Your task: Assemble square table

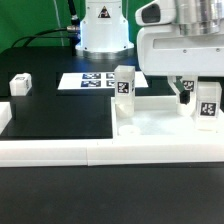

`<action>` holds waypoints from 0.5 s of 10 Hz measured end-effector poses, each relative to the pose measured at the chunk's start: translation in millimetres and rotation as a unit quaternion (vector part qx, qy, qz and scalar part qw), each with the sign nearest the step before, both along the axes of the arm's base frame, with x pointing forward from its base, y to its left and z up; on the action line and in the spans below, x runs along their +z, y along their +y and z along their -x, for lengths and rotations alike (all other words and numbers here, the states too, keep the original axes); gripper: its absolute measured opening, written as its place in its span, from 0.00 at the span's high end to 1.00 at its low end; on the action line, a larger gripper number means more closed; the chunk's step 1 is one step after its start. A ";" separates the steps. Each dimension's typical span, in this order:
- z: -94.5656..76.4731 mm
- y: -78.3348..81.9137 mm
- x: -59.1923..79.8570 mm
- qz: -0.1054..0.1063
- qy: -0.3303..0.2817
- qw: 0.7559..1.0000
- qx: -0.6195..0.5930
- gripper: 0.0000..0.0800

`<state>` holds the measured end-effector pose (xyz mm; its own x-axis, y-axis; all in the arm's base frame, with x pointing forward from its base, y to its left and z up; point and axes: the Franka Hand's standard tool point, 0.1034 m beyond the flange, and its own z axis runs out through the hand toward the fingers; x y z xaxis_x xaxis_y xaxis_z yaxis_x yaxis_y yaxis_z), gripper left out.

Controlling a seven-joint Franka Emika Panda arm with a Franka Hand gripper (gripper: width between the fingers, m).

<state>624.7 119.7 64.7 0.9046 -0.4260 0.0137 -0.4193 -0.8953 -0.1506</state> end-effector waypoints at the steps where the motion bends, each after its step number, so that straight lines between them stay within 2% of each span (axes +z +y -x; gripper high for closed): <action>1: 0.6 -1.7 -1.4 0.003 -0.004 0.999 0.037 0.19; 3: 0.3 -1.6 -1.2 0.001 -0.002 1.000 0.017 0.22; 5: 0.5 -1.5 -1.3 -0.002 0.002 1.000 -0.012 0.64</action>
Offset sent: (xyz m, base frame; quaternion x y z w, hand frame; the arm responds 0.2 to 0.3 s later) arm 0.0000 0.0000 0.0000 0.0000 0.0000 0.0000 1.0000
